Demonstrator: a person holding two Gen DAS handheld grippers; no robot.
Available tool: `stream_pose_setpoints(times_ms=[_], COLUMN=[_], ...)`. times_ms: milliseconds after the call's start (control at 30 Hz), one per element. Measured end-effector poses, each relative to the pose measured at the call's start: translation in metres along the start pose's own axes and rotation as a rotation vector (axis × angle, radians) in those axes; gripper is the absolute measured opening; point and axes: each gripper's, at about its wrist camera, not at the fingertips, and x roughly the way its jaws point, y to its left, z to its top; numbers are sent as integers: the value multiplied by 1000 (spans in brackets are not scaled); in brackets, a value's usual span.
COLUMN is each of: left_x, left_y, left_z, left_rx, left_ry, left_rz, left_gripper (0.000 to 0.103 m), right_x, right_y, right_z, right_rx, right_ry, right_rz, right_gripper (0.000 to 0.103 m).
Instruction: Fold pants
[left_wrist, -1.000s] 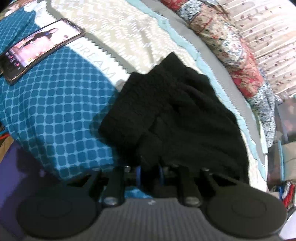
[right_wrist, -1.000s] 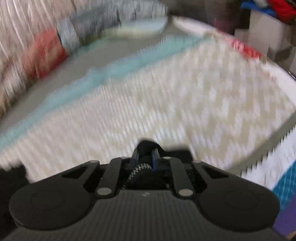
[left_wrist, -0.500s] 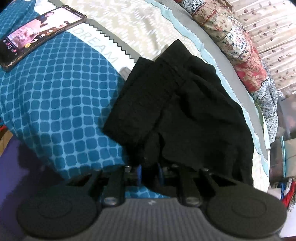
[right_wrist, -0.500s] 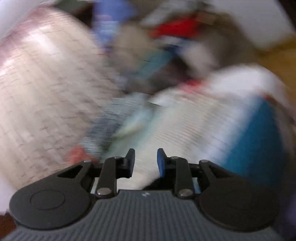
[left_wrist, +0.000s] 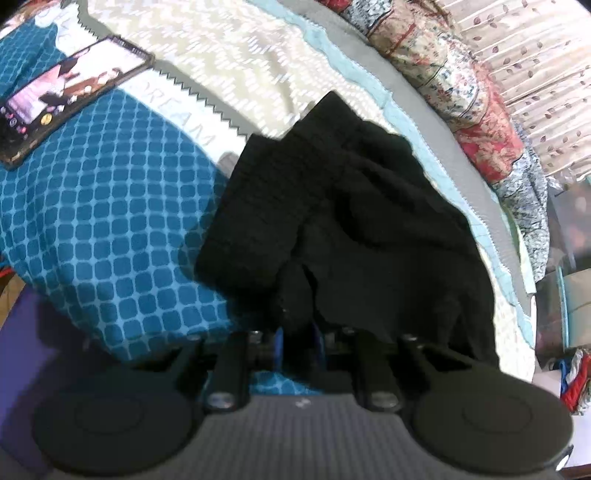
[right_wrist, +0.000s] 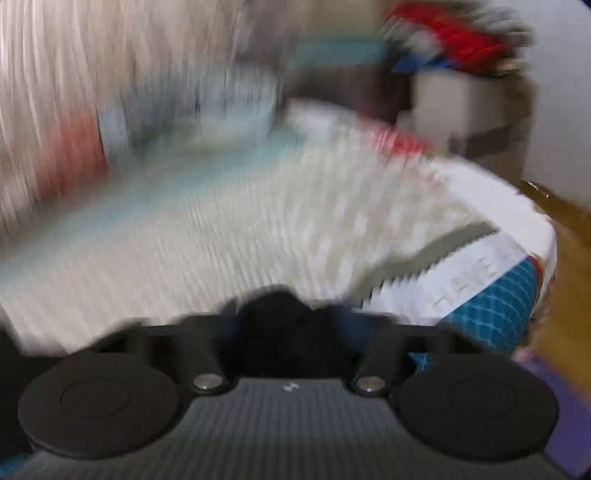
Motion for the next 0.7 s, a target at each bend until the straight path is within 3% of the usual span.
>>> stream_pose_setpoints(times_ms=[33,133,167,200,233,300,367,400,500,567,667,700], left_x=[-4,-14,-13,-10,-6,1,5,6,1,-13,-49,-59], left_y=[-1,1,3,6,8,11,13,14,17,18,20,21], left_z=[2,7,8,9,8,5,2,1,2,1,-3,-3], left_rx=[2,-5,-9,-14,-21,-29,-31,-32,-24,-9,34,43], left_ry=[-13,-41,-39,-32,-22,-6,3,8,28,29,-58,-88], left_rz=[-2,-7,-6,-1,11,24,28,33,35,26,5,1], left_gripper=[13,13,13,13,13,13,13,13,16,25,47,50], right_x=[-8,-42,-46,-43,-32,-18,-29,-33,-46,-53,-49,-45], right_y=[-3,-25,-30,-31,-30,-24,-22,-17,8,29,64,77], right_z=[11,34,37,41,42,38,23,19,20,29,43,46], right_rx=[38,210,238,235,197,124,119,123,71,35,2,-8], right_ry=[-68,-342,-378,-380,-339,-239,-266,-288,-326,-350,-303,-274], right_rz=[11,28,-3,-43,-79,-127,-111,-93,-78,-10,190,258], right_gripper=[16,17,17,21,29,33,39,47,48,48,48,48])
